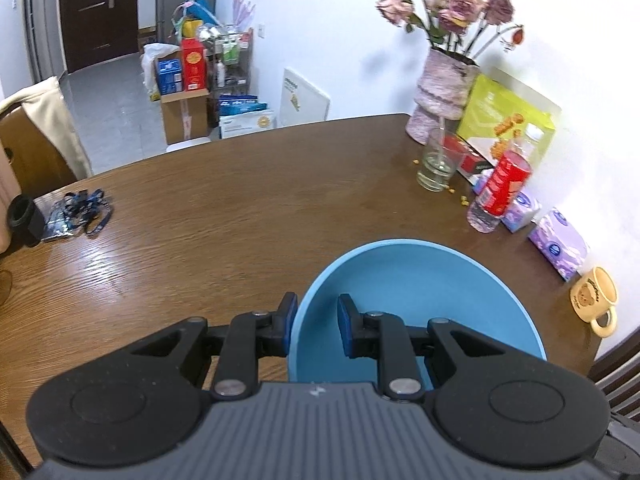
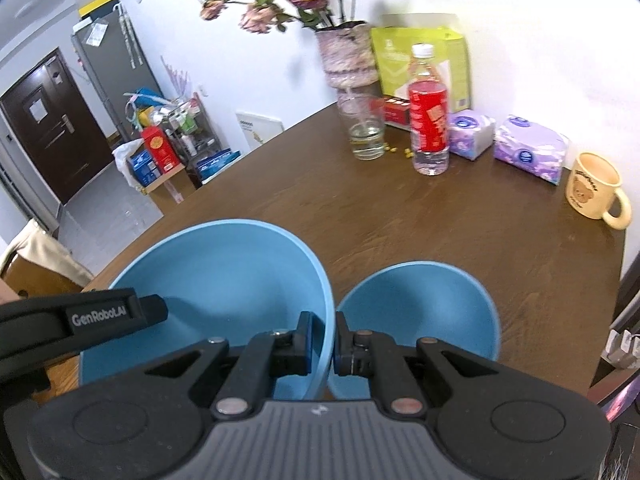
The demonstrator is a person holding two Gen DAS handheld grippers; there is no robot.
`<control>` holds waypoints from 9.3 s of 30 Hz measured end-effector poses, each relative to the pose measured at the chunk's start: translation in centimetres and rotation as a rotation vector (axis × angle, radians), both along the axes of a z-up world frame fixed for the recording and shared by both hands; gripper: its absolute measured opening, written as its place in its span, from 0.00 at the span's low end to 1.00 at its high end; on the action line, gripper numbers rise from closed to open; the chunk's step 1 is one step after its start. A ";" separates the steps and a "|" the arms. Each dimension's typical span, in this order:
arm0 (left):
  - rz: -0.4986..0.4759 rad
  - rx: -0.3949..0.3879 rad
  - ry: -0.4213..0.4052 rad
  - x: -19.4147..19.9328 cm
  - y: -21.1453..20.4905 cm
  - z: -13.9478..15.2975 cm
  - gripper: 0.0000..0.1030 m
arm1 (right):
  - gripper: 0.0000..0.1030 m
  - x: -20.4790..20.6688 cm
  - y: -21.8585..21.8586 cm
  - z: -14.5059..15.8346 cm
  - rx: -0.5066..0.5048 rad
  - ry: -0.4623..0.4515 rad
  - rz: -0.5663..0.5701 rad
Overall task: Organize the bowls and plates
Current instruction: 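Carry the bowl with both grippers over the two stacked bowls, then lower the bowl onto the stack and open both grippers, then move both grippers to the rim of the three-bowl stack, then close both grippers on the rim of the bowl stack, then lift the bowl stack with both grippers and carry it over the cream plate, then lower the bowl stack onto the plates and open both grippers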
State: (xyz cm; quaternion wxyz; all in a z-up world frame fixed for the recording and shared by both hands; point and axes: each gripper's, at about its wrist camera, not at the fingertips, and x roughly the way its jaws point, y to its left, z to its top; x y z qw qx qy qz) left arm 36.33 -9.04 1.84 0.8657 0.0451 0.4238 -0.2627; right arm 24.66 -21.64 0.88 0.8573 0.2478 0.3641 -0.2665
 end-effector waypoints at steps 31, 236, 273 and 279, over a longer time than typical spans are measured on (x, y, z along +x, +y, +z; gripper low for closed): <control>-0.071 0.053 0.041 -3.4 -10.2 -4.8 0.22 | 0.09 -4.1 -9.4 -4.4 -0.044 0.044 -0.046; 0.892 -0.076 0.243 -16.8 13.2 -8.0 0.32 | 0.27 -2.1 4.7 -7.1 0.141 0.031 1.073; 0.702 -0.042 0.054 -19.3 17.2 -6.8 1.00 | 0.95 -7.5 6.1 -6.3 0.012 -0.119 0.858; 0.649 -0.012 -0.105 -23.0 17.9 -5.6 1.00 | 1.00 -12.5 5.4 -5.1 -0.044 -0.212 0.742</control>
